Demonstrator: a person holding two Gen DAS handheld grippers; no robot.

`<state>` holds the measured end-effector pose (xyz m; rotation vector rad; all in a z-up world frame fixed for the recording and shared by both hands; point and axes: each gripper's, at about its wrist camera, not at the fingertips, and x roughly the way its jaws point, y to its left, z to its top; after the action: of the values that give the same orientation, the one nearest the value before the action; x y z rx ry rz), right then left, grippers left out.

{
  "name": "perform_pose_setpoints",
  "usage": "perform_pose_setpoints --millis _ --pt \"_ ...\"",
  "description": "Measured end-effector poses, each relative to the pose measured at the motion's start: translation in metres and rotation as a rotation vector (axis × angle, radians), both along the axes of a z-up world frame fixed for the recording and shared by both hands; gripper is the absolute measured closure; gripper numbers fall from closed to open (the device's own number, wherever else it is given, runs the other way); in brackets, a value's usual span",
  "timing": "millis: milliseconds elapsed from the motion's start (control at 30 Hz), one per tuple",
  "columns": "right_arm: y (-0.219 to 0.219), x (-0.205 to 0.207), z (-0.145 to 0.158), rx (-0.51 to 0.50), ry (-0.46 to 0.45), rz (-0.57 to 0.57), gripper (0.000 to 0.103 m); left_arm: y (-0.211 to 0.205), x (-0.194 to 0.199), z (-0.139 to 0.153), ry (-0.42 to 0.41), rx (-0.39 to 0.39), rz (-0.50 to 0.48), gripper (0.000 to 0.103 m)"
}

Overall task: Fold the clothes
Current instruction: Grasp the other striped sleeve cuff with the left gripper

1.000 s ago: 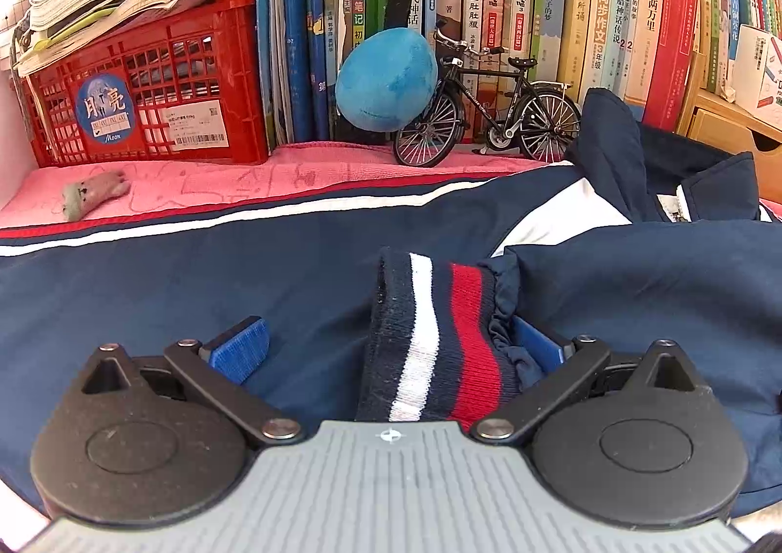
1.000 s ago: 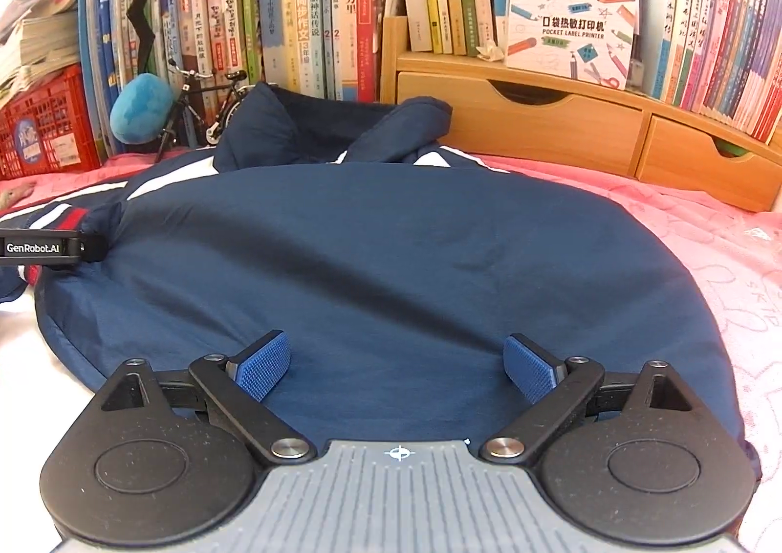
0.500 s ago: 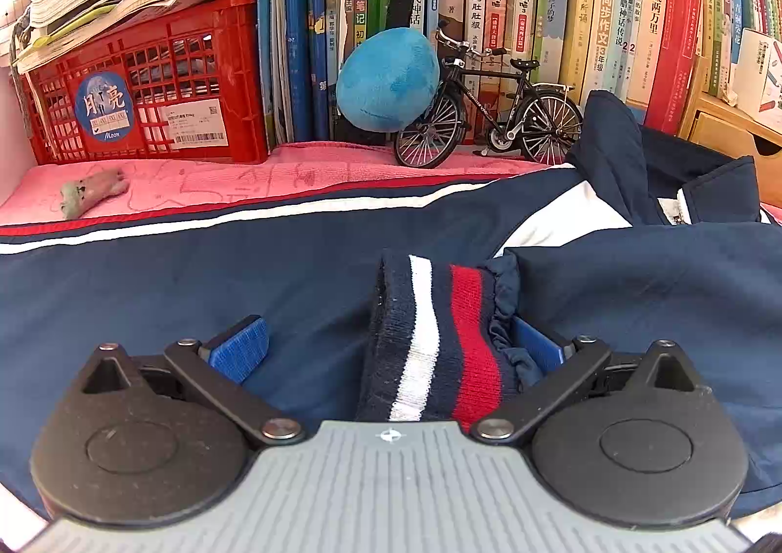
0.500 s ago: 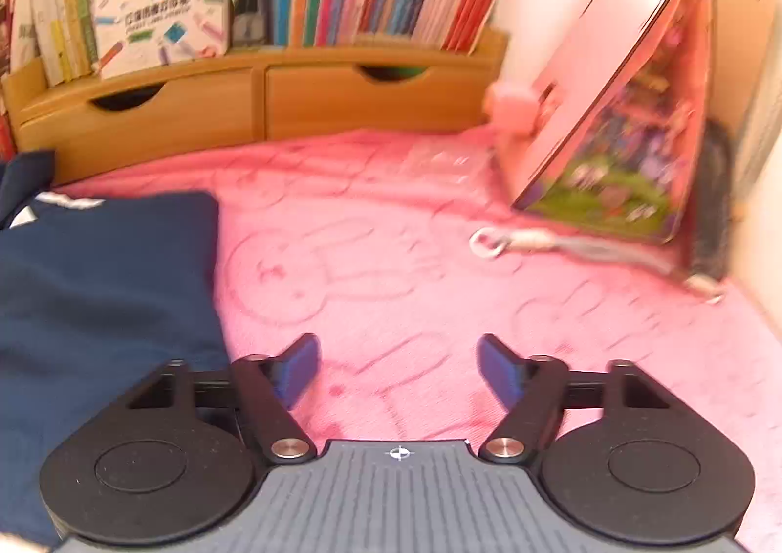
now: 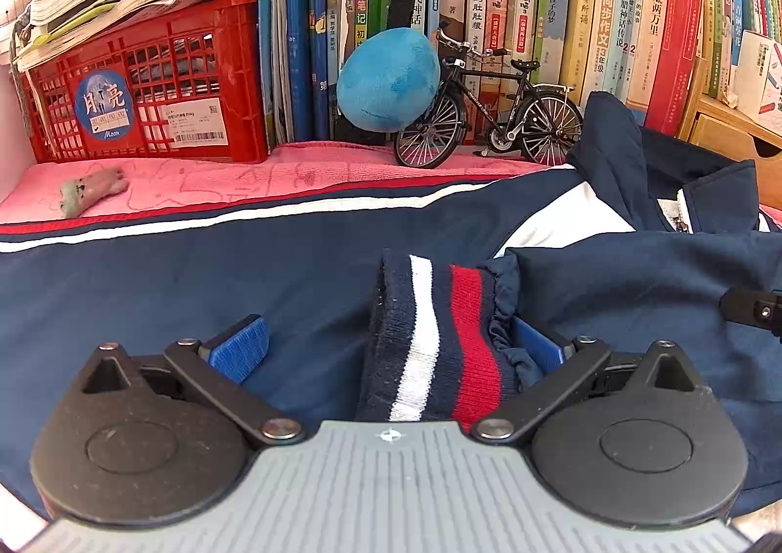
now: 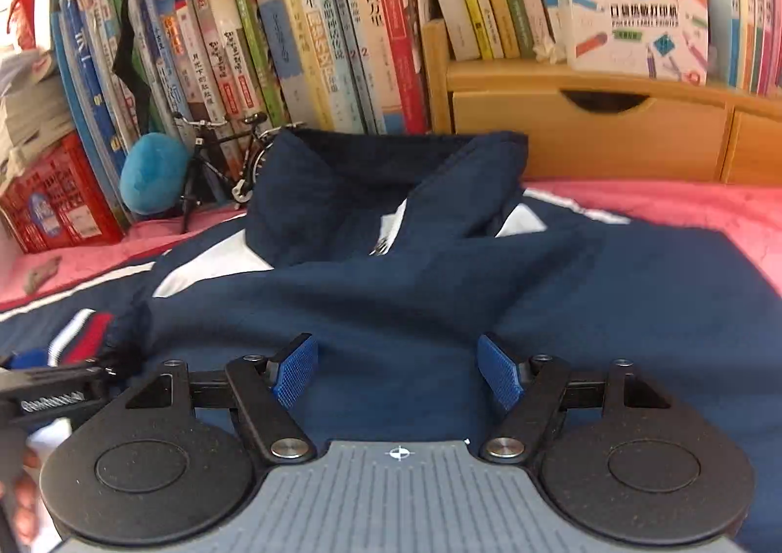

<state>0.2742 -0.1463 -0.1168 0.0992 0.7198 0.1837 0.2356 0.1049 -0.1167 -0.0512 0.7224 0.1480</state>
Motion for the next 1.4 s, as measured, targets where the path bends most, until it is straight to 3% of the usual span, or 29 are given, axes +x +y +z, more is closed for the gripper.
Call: perform_pose_setpoints --millis 133,200,267,300,333,400,467,500,633,700,800,900,1000,1067,1133,1233,1367,1400 --pt "-0.041 0.003 -0.003 -0.052 -0.004 -0.088 0.031 0.0 0.0 0.0 0.0 0.0 0.001 0.0" --pt "-0.062 0.004 -0.008 -0.136 -0.008 -0.171 0.03 0.0 0.0 0.0 0.0 0.0 0.001 0.0" --pt "-0.087 0.005 -0.014 -0.182 -0.021 -0.251 0.018 0.0 0.0 0.0 0.0 0.0 0.001 0.0" --pt "-0.1 0.007 -0.017 -0.17 -0.01 -0.299 0.007 0.0 0.0 0.0 0.0 0.0 0.001 0.0" --pt "-0.11 0.008 -0.018 -0.155 0.007 -0.347 0.003 0.0 0.0 0.0 0.0 0.0 0.001 0.0" --pt "-0.112 0.007 -0.012 -0.204 0.015 -0.427 0.005 0.0 0.0 0.0 -0.001 -0.001 0.001 0.0" --pt "-0.111 0.004 -0.005 -0.246 0.017 -0.491 0.017 0.001 0.0 0.0 -0.001 -0.002 0.0 0.0" --pt "-0.104 -0.003 0.001 -0.241 -0.006 -0.473 0.023 0.001 0.0 0.0 -0.002 -0.004 0.0 0.0" --pt "-0.07 -0.044 0.027 -0.052 -0.124 -0.251 0.023 0.018 -0.007 0.011 0.011 -0.092 -0.071 0.002" --pt "-0.036 -0.057 0.036 -0.002 -0.154 -0.12 0.023 0.04 -0.02 0.025 -0.035 -0.195 -0.079 0.003" --pt "0.023 -0.068 0.041 0.017 -0.158 0.061 0.035 0.08 -0.048 0.047 -0.123 -0.28 -0.043 0.002" --pt "0.082 -0.068 0.029 0.016 -0.112 0.189 0.046 0.129 -0.078 0.063 -0.192 -0.288 0.069 0.001" --pt "0.116 -0.066 0.011 -0.012 -0.08 0.228 0.046 0.188 -0.102 0.075 -0.218 -0.213 0.283 0.0" --pt "0.132 -0.065 -0.001 -0.047 -0.068 0.227 0.046 0.227 -0.106 0.07 -0.187 -0.193 0.436 0.0" --pt "0.137 -0.063 -0.005 -0.058 -0.066 0.226 0.046 0.267 -0.109 0.06 -0.157 -0.192 0.577 0.0" --pt "0.133 -0.061 -0.005 -0.031 -0.059 0.221 0.044 0.304 -0.106 0.045 -0.132 -0.145 0.711 0.0" --pt "0.138 -0.063 -0.005 -0.074 -0.064 0.223 0.044 0.324 -0.092 0.029 -0.09 0.016 0.844 0.0" --pt "0.139 -0.064 -0.006 -0.089 -0.066 0.224 0.043 0.327 -0.088 0.025 -0.082 0.026 0.847 0.0"
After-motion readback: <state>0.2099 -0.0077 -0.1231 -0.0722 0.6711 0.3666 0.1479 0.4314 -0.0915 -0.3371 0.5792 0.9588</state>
